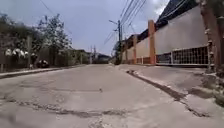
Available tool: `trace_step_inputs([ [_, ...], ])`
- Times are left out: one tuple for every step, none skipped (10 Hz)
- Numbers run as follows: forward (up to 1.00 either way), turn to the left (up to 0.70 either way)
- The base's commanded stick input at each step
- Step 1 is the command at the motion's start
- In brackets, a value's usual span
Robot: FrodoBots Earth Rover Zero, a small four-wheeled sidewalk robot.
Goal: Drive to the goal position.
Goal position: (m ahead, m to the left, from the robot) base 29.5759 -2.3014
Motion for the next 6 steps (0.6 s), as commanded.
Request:
trace_step_inputs([
  [1.0, 0.0],
  [1.0, 0.0],
  [1.0, 0.0],
  [1.0, 0.0],
  [1.0, 0.0],
  [1.0, 0.0],
])
